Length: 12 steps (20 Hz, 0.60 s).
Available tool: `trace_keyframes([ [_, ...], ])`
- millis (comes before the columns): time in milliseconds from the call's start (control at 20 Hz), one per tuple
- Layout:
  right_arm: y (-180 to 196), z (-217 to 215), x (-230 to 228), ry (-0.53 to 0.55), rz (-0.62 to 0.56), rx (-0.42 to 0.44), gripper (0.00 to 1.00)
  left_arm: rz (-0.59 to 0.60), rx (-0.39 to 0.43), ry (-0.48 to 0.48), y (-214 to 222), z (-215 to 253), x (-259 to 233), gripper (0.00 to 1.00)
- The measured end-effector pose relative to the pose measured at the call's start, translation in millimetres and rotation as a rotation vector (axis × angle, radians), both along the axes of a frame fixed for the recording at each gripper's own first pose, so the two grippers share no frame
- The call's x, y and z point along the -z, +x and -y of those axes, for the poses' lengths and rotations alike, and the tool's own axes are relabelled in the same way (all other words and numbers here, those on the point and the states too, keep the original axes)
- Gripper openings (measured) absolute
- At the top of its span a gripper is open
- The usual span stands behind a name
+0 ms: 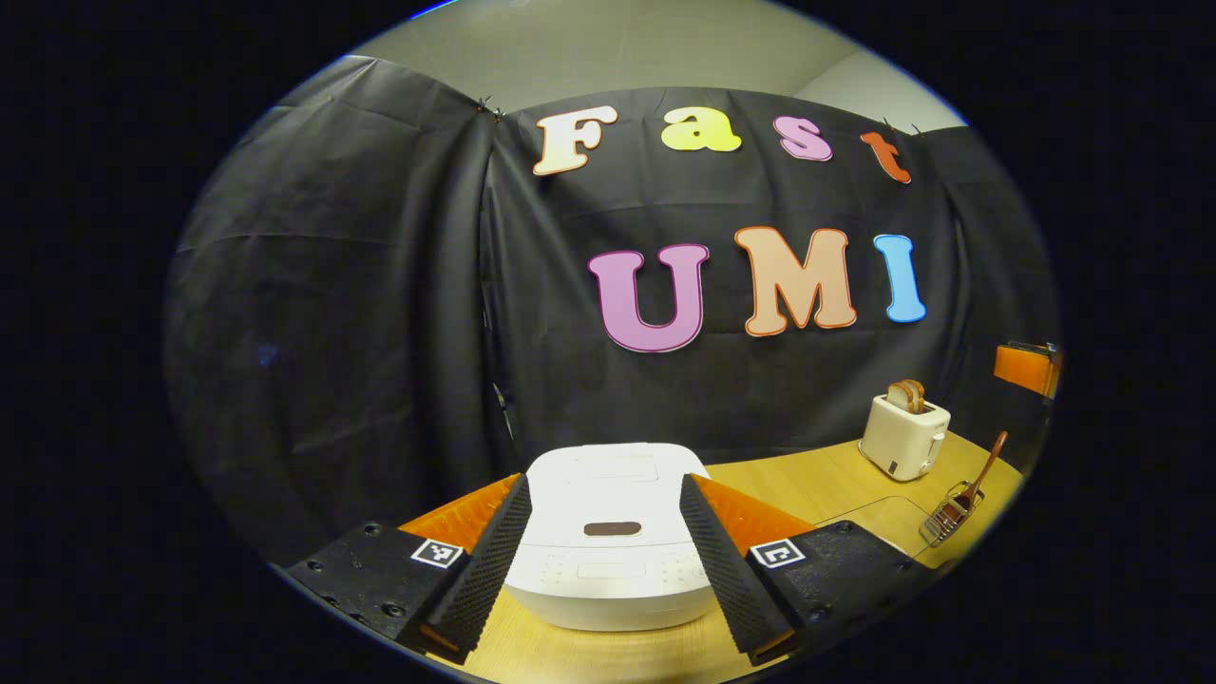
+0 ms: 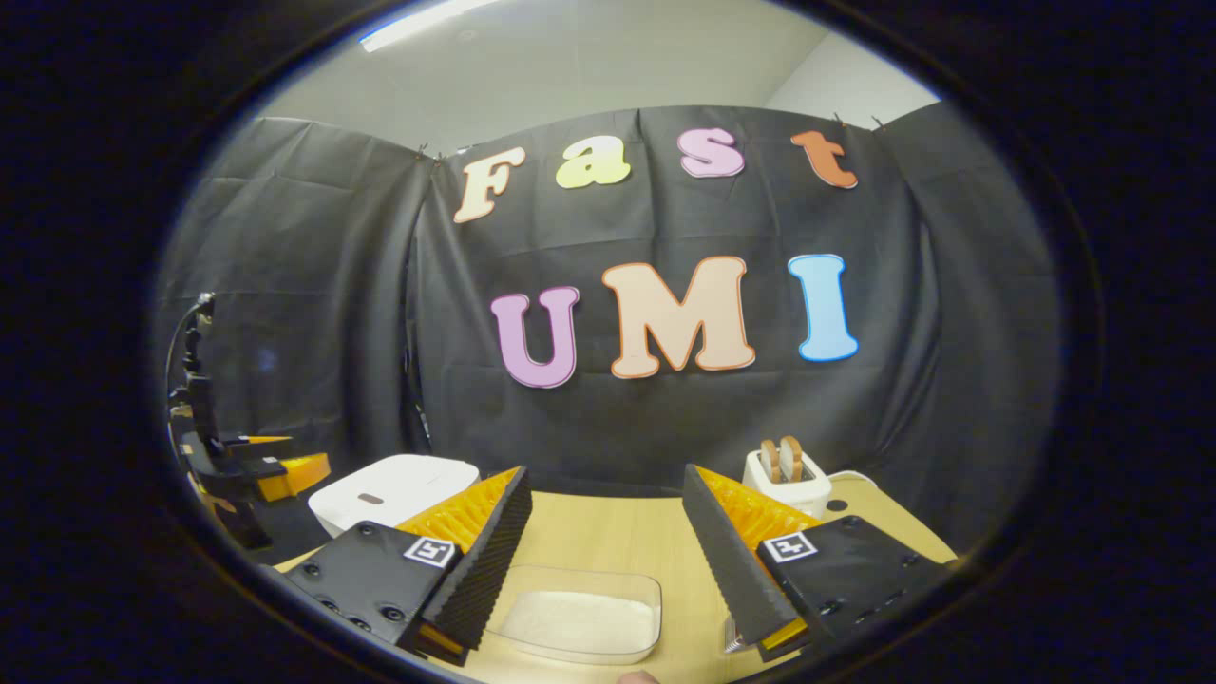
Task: Close the left gripper, press the button to open the rice cooker; take a wooden spoon from the chopstick holder with the right hand, scoop a spoonful of rice and pour it into the rice cooker, then put the wooden spoon back into the chopstick holder.
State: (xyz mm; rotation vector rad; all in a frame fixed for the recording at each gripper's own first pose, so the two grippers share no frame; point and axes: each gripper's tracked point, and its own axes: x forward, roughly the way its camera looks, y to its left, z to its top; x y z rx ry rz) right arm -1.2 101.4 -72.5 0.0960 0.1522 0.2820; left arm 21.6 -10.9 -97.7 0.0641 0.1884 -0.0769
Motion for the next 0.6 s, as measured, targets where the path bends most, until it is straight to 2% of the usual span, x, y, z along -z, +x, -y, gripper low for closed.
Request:
trace_keyframes([
  [150,-4,-4,-5,-0.004,0.032,0.016,0.99,0.066,-0.007,0.010,-18,2,-24,0.93],
  [600,-3,-6,-15,0.001,0.052,0.052,0.99,0.140,0.017,-0.014,-36,13,-64,0.94],
])
